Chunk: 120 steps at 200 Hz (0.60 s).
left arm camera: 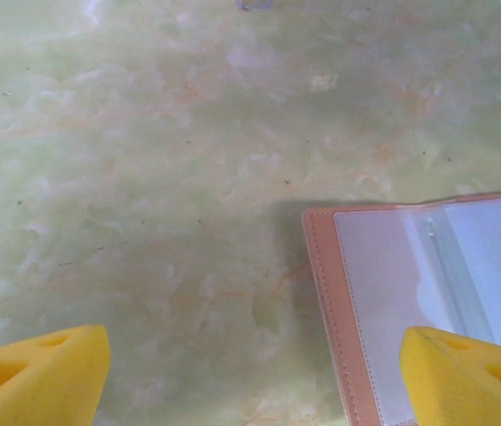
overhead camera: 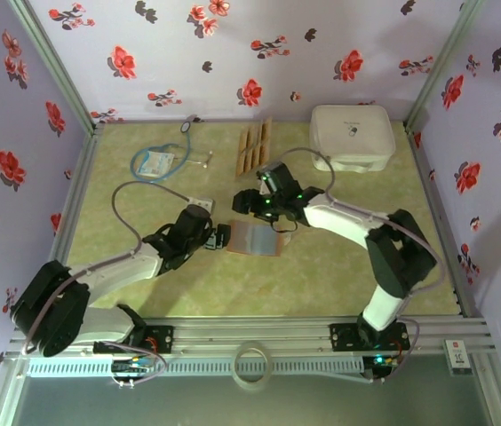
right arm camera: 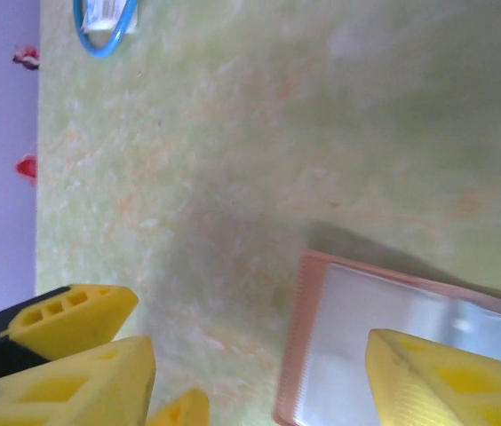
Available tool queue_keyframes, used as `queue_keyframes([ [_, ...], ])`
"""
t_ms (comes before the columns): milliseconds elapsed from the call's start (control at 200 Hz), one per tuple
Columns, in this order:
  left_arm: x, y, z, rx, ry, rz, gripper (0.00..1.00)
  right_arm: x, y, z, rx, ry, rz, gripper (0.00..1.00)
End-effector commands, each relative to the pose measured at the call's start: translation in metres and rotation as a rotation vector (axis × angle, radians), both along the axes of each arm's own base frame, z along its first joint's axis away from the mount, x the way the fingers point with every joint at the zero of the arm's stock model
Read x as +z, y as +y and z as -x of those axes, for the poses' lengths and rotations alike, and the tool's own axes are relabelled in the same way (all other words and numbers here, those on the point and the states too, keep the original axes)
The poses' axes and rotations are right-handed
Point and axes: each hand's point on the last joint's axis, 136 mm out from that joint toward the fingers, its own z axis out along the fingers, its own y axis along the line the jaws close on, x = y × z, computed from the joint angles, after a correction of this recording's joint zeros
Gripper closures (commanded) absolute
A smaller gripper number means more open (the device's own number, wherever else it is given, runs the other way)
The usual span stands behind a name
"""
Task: Put the credit cards into the card holder
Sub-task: Flip over the card slot in the card holder, then move the card holder to the center of the table.
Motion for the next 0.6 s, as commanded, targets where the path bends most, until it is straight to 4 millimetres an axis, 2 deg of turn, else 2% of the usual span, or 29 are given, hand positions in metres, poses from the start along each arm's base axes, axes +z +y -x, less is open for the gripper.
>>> queue_keyframes([
  [0,0.005,-0.010,-0.010,-0.041,-0.004,-0.031,0.14,-0.031,-0.060,0.013,-0.065,0.015,0.243,0.35],
  [130,-0.001,-0.018,-0.016,-0.071,0.020,-0.063,0.13,-0.045,-0.097,0.026,-0.103,0.011,0.351,0.35],
  [215,-0.004,-0.024,-0.021,-0.084,0.034,-0.084,0.12,-0.053,-0.111,0.033,-0.118,0.018,0.373,0.36],
  [440,-0.018,-0.037,-0.027,-0.132,0.066,-0.133,0.08,-0.072,-0.124,0.040,-0.130,0.047,0.384,0.39],
  [595,-0.034,-0.037,-0.025,-0.138,0.096,-0.165,0.07,-0.084,-0.122,0.039,-0.105,0.064,0.371,0.50],
])
